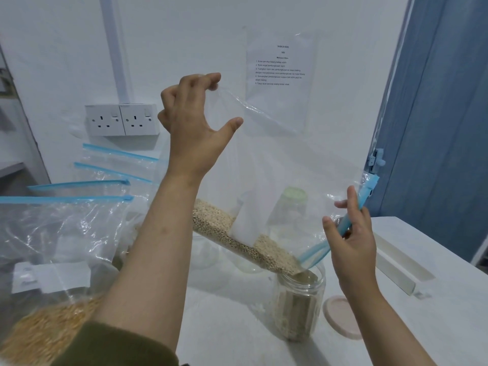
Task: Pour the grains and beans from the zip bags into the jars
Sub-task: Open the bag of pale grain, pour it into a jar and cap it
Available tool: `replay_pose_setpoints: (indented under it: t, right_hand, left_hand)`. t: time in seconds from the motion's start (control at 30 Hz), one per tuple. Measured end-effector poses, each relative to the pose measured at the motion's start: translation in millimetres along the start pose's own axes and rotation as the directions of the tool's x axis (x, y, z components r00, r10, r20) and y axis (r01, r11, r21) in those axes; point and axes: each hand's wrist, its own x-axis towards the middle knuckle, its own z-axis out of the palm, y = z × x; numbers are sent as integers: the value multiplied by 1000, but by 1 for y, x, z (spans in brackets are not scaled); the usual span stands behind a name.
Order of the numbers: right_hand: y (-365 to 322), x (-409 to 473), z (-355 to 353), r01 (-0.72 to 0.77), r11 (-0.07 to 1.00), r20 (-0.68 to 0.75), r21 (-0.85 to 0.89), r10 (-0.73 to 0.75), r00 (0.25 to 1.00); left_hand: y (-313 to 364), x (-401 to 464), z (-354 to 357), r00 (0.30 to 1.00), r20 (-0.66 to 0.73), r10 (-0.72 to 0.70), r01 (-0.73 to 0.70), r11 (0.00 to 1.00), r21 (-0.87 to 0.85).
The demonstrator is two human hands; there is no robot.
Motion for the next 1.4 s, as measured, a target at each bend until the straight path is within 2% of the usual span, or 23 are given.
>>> replay_pose_setpoints:
  t: [1.4]
  right_hand:
    - [5, 3, -1, -10, 997, -6, 75, 10, 1000]
  left_hand:
    - [12, 3, 0, 1000, -15, 24, -24, 1000, 4]
